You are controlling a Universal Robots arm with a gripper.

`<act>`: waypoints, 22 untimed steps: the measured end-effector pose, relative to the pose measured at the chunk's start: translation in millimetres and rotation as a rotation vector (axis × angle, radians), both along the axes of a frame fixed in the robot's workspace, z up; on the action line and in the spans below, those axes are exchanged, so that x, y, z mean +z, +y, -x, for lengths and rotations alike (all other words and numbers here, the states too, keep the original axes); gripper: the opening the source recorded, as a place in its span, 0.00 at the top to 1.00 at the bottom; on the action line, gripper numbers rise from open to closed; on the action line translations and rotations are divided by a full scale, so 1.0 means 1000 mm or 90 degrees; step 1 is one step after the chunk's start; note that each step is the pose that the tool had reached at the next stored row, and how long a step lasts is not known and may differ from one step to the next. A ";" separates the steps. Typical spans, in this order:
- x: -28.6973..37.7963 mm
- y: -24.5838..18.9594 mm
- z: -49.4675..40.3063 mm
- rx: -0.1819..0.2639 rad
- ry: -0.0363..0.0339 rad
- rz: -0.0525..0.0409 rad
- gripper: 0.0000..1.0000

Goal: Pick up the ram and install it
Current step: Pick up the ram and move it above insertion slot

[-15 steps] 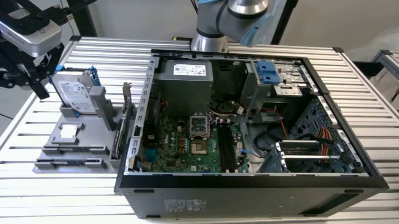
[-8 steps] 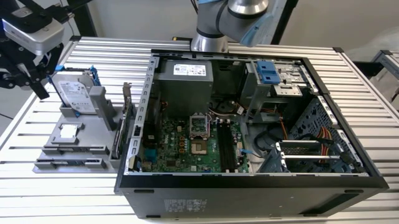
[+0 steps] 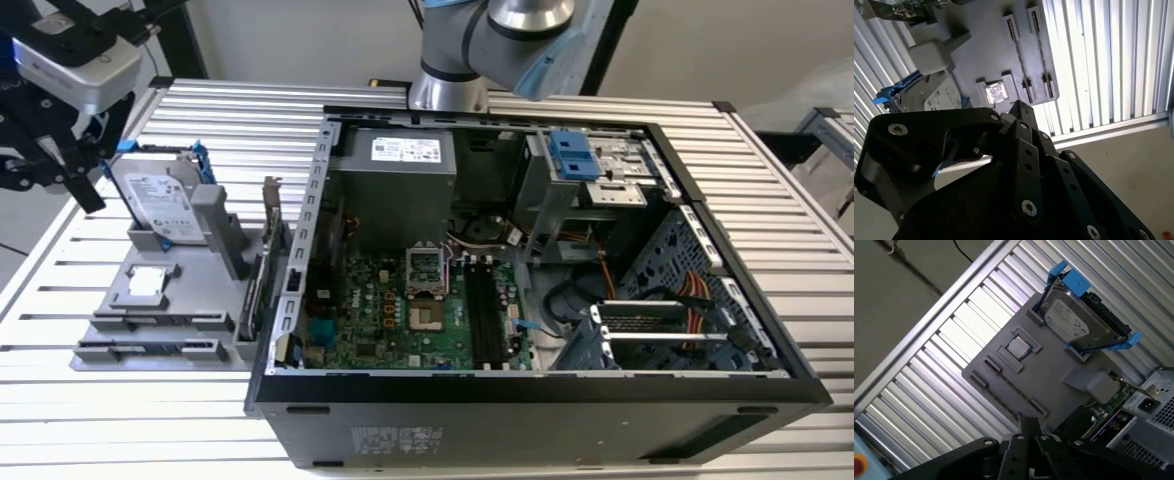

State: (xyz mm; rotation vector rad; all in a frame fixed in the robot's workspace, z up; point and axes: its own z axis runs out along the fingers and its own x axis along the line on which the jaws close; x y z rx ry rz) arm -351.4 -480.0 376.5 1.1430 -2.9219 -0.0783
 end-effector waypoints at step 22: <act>0.0000 0.0000 0.0000 0.089 -0.0001 0.0000 1.00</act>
